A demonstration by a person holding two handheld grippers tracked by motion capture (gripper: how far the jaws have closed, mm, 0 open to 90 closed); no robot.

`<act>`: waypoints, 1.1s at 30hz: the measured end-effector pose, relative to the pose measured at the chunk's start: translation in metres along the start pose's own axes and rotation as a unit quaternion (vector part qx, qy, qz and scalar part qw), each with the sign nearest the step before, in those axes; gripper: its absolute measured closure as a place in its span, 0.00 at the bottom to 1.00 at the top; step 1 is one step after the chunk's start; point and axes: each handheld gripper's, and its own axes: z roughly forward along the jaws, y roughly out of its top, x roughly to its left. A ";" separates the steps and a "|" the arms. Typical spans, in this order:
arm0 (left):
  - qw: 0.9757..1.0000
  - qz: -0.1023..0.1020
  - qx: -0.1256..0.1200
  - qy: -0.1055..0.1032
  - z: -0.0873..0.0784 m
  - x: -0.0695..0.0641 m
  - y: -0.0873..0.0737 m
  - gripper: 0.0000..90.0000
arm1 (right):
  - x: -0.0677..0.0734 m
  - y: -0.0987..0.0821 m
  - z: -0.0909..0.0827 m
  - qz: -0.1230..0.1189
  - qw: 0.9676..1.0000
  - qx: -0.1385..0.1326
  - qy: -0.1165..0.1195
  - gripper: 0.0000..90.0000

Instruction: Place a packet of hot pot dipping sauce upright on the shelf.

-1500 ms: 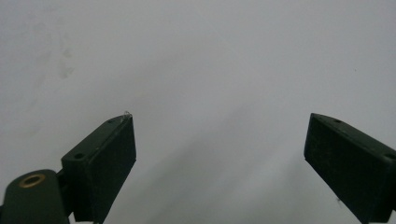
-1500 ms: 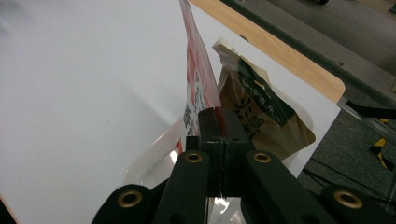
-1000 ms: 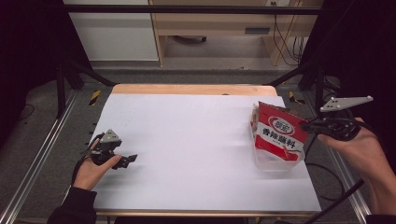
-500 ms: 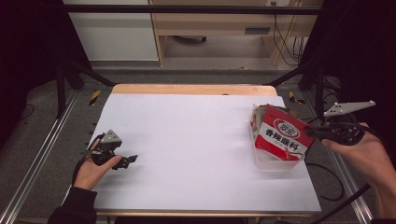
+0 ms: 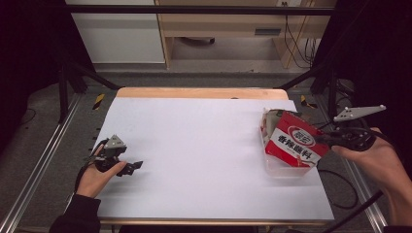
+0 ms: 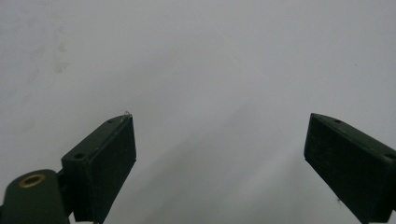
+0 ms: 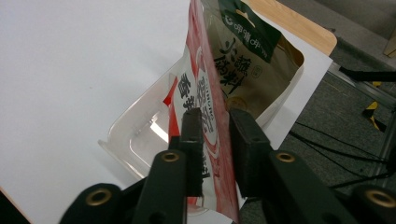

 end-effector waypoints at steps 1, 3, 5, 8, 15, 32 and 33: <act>1.000 0.000 0.000 0.000 0.000 0.000 0.000 0.10 | 0.000 0.000 0.001 0.000 1.000 -0.001 -0.003 0.80; 1.000 -0.001 -0.001 0.000 0.000 0.000 0.000 0.10 | 0.000 0.001 0.001 0.000 1.000 -0.002 -0.006 0.74; 1.000 -0.003 -0.002 0.001 0.000 0.001 0.000 0.10 | -0.001 0.002 0.002 0.001 1.000 -0.006 -0.010 0.69; 1.000 -0.002 -0.002 0.001 -0.001 0.001 0.000 0.10 | 0.000 0.003 0.005 0.000 1.000 -0.009 -0.018 0.61; 1.000 -0.002 -0.003 0.000 -0.001 0.001 0.000 0.10 | 0.001 0.010 0.008 0.003 0.999 -0.025 -0.037 0.42; 1.000 -0.004 -0.004 0.000 -0.001 0.001 0.000 0.10 | 0.014 0.051 0.022 0.000 0.997 -0.054 -0.052 0.22; 1.000 -0.004 -0.004 0.001 -0.001 0.001 -0.001 0.10 | 0.015 0.053 0.023 0.001 0.997 -0.057 -0.054 0.22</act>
